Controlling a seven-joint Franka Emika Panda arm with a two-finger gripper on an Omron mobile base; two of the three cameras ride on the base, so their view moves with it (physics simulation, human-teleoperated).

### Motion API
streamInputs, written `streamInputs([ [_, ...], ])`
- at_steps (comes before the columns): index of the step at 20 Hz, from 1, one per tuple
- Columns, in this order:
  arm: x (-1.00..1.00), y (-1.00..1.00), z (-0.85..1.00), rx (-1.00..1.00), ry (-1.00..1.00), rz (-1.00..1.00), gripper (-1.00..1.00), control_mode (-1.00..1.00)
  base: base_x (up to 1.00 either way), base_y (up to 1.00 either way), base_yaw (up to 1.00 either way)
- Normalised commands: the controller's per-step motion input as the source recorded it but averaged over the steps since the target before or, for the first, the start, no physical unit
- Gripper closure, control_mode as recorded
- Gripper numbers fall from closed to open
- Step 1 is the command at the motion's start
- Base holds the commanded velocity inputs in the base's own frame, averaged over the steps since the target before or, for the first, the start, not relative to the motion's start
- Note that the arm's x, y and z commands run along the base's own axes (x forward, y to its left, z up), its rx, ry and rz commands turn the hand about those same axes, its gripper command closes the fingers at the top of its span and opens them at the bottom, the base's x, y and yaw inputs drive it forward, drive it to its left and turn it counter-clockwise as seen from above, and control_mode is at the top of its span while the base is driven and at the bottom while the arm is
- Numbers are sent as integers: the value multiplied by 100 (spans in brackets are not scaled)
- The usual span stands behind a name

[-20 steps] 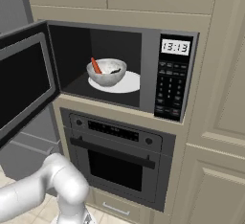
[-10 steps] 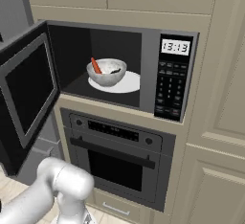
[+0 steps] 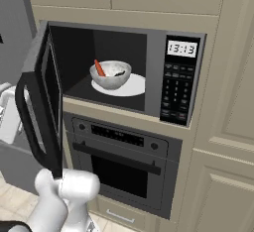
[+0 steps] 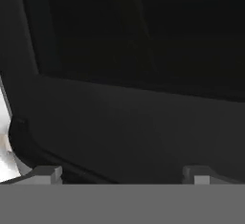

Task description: Place the bowl containing the eggplant and carrot in the microwave. Close the microwave door and press the start button to microwave the meal.

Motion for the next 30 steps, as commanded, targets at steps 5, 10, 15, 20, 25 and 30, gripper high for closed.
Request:
streamInputs([
  [5, 93, -94, 9, 1, 0, 1, -100, -100, 0, 0, 0],
  [10, 100, -45, 18, 4, 0, 5, -100, -100, 0, 0, 0],
  [15, 98, -17, 6, 8, -3, 9, -100, -100, 0, 0, 0],
  [20, 97, -26, 6, 13, -13, 20, -100, -100, 0, 0, 0],
  [25, 99, -35, 0, 14, -23, 34, -100, -100, 0, 0, 0],
  [30, 91, -38, -3, 6, -29, 40, -100, -100, 0, 0, 0],
])
